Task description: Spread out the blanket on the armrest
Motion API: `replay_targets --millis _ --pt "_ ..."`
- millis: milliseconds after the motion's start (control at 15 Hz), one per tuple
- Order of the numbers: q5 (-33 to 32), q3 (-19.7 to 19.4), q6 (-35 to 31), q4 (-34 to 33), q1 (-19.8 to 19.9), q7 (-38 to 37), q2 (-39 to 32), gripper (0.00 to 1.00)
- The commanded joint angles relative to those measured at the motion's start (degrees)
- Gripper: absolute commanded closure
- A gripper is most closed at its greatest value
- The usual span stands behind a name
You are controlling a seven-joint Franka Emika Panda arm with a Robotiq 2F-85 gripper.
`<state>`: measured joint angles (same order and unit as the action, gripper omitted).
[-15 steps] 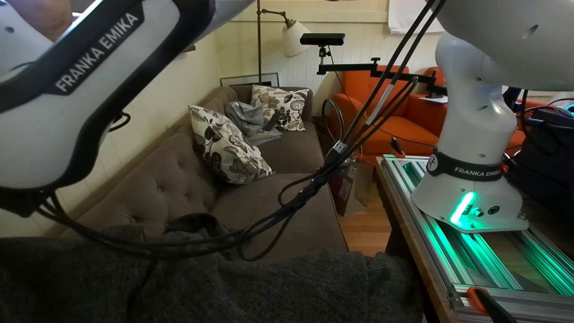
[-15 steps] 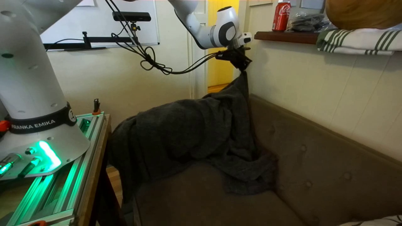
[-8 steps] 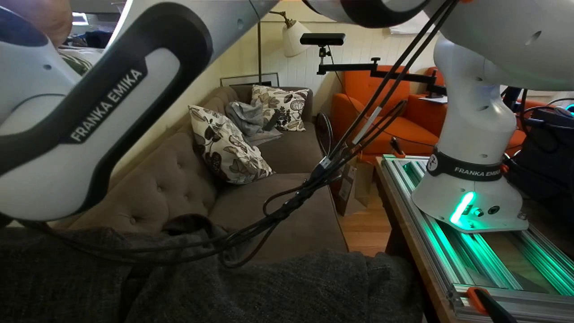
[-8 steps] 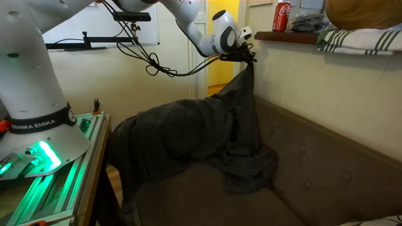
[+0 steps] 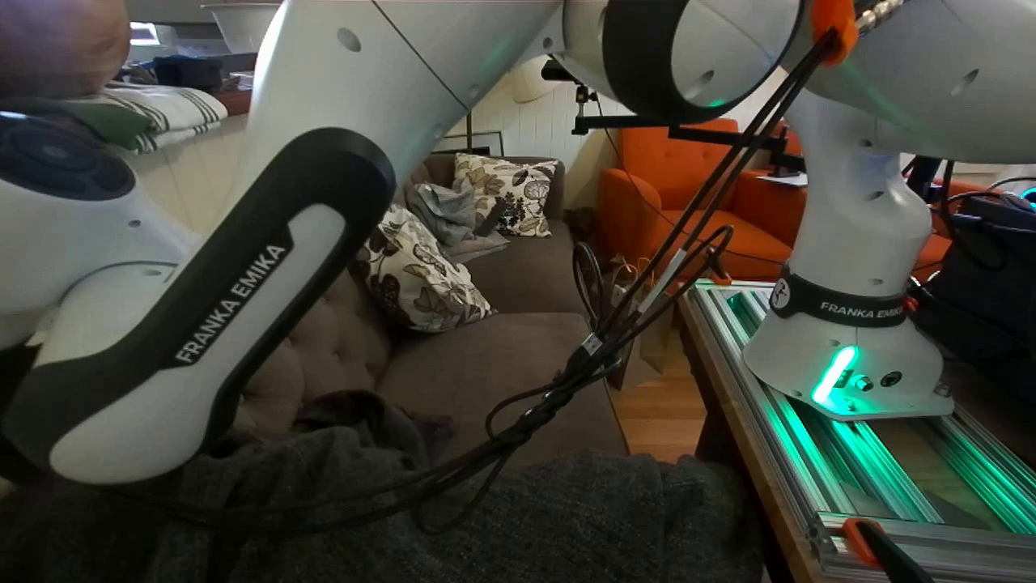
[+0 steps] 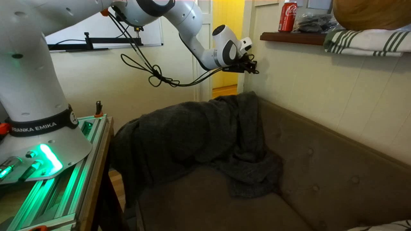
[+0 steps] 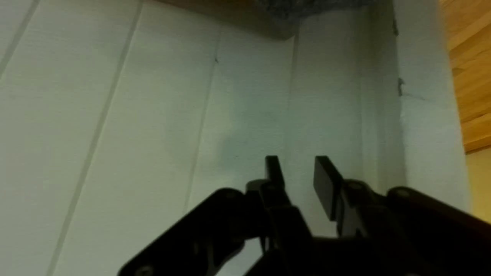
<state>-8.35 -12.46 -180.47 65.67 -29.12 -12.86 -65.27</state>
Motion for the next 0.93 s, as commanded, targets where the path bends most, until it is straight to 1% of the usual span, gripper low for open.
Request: replay_targets --millis 0,133,200,267,333,467,600,733,867 --pt "-1.6 0.5 5.8 6.0 -0.5 2.9 6.5 0.38" --pt "-1.5 -3.3 11.3 11.6 -2.6 2.3 11.6 0.24" --pt "-1.6 -4.2 13.5 14.1 -3.0 2.3 13.9 0.16" --pt "-2.1 -7.3 15.4 16.2 -4.5 1.1 15.5 0.1" --pt "-4.0 -7.9 18.0 18.2 -4.5 0.6 17.6 0.02" --pt "-6.9 -9.5 23.0 23.1 -5.3 0.1 21.8 0.0" --pt "-8.3 -5.4 27.7 28.2 -2.7 2.6 26.1 0.0" --pt "-8.2 -1.7 31.3 33.7 -0.1 3.2 29.9 0.0" --pt "-5.8 4.5 32.0 39.4 4.6 6.0 33.6 0.0"
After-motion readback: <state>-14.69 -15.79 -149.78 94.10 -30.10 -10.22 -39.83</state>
